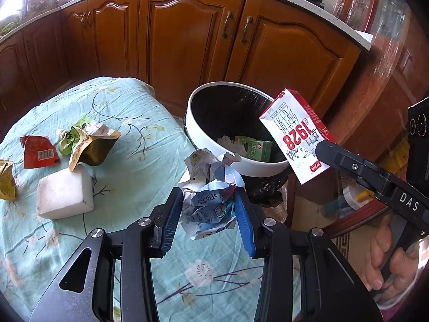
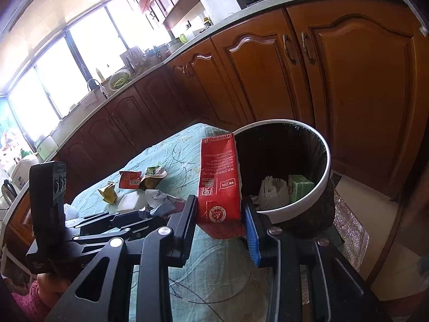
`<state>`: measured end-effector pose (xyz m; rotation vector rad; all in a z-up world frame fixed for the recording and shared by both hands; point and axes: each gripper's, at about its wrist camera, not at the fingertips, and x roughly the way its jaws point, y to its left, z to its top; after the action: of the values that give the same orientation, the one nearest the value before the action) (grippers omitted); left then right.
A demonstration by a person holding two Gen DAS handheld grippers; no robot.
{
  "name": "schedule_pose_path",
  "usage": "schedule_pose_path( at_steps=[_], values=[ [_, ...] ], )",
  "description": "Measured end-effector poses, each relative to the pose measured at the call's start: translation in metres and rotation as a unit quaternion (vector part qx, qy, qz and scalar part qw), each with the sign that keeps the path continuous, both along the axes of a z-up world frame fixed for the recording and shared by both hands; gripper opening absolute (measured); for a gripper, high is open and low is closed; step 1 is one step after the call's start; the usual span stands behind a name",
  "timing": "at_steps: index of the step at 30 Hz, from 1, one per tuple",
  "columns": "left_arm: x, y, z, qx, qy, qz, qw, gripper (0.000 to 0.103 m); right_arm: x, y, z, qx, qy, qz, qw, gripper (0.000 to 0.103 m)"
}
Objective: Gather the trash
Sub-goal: 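Carry the carton and paper over the bin and open both tools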
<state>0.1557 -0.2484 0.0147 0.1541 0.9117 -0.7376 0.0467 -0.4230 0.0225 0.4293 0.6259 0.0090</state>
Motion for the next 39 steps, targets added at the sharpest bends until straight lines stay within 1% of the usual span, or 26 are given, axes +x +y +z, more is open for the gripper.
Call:
schedule_pose_path(
  at_steps=[9,20,24,28,31,37,39],
  values=[
    [0.015,-0.030,0.005,-0.004,0.006,-0.015,0.9999,0.039,0.008,-0.024,-0.004,-0.004,0.008,-0.021,1.000,0.034],
    [0.056,-0.074,0.012,0.000,0.036,-0.033,0.9988,0.039,0.029,-0.047,-0.006,-0.021,0.033,-0.031,0.999,0.034],
    [0.066,-0.089,0.009,0.018,0.034,-0.035,0.9987,0.039,0.040,-0.059,-0.012,-0.019,0.050,-0.034,0.998,0.032],
    [0.073,-0.098,0.001,0.035,0.041,-0.037,0.9979,0.039,0.051,-0.066,-0.019,-0.022,0.065,-0.032,0.997,0.032],
    [0.075,-0.104,-0.005,0.040,0.049,-0.038,0.9973,0.039,0.064,-0.067,-0.023,-0.025,0.075,-0.031,0.996,0.032],
    [0.079,-0.122,-0.014,0.056,0.051,-0.040,0.9963,0.040,0.073,-0.070,-0.024,-0.033,0.075,-0.031,0.996,0.032],
    [0.080,-0.126,-0.017,0.063,0.051,-0.042,0.9958,0.044,0.076,-0.072,-0.023,-0.038,0.073,-0.035,0.996,0.032]
  ],
)
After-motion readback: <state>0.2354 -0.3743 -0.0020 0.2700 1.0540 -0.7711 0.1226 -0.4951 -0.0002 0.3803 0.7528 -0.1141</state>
